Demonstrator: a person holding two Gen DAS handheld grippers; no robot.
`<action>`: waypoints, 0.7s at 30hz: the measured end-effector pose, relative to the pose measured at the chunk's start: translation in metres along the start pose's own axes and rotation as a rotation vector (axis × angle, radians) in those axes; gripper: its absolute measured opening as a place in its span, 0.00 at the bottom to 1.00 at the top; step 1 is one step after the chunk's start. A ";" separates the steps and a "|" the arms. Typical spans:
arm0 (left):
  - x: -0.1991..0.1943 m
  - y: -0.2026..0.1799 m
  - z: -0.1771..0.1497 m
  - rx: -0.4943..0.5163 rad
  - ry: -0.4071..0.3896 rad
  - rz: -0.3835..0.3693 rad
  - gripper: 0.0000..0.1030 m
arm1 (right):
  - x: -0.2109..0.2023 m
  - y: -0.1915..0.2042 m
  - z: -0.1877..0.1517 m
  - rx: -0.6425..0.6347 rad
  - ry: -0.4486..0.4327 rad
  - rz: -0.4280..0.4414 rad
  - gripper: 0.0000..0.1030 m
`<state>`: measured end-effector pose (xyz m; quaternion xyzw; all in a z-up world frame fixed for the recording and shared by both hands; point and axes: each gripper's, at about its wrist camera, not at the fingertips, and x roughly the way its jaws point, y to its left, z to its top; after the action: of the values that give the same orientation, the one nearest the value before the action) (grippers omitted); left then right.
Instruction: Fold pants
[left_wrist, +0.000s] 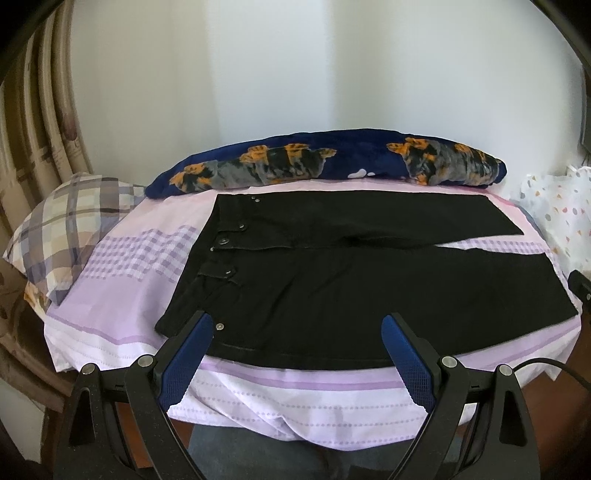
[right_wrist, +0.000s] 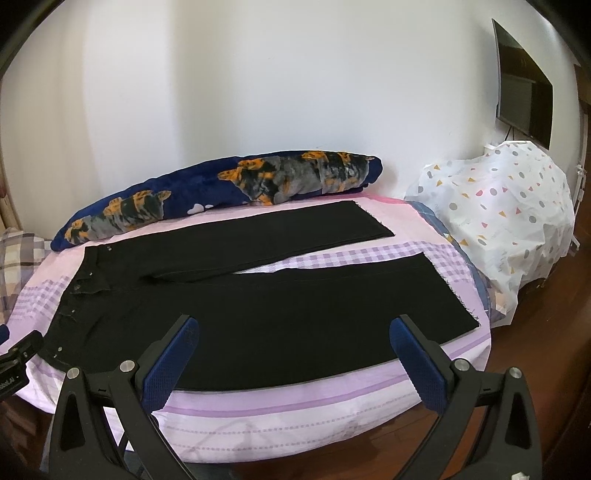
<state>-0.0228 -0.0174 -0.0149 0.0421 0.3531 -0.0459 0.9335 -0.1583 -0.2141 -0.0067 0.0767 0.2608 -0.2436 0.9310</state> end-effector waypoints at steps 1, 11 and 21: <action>0.000 -0.001 0.000 0.005 0.000 0.002 0.90 | 0.000 -0.001 0.000 -0.001 0.000 0.000 1.00; 0.001 -0.002 -0.002 0.011 -0.002 -0.002 0.90 | 0.001 -0.001 -0.001 -0.008 0.005 0.003 1.00; 0.004 0.001 -0.005 0.012 0.014 -0.003 0.90 | 0.004 0.002 -0.005 -0.012 0.025 0.009 1.00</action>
<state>-0.0234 -0.0158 -0.0212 0.0477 0.3594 -0.0491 0.9307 -0.1566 -0.2126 -0.0127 0.0751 0.2738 -0.2369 0.9291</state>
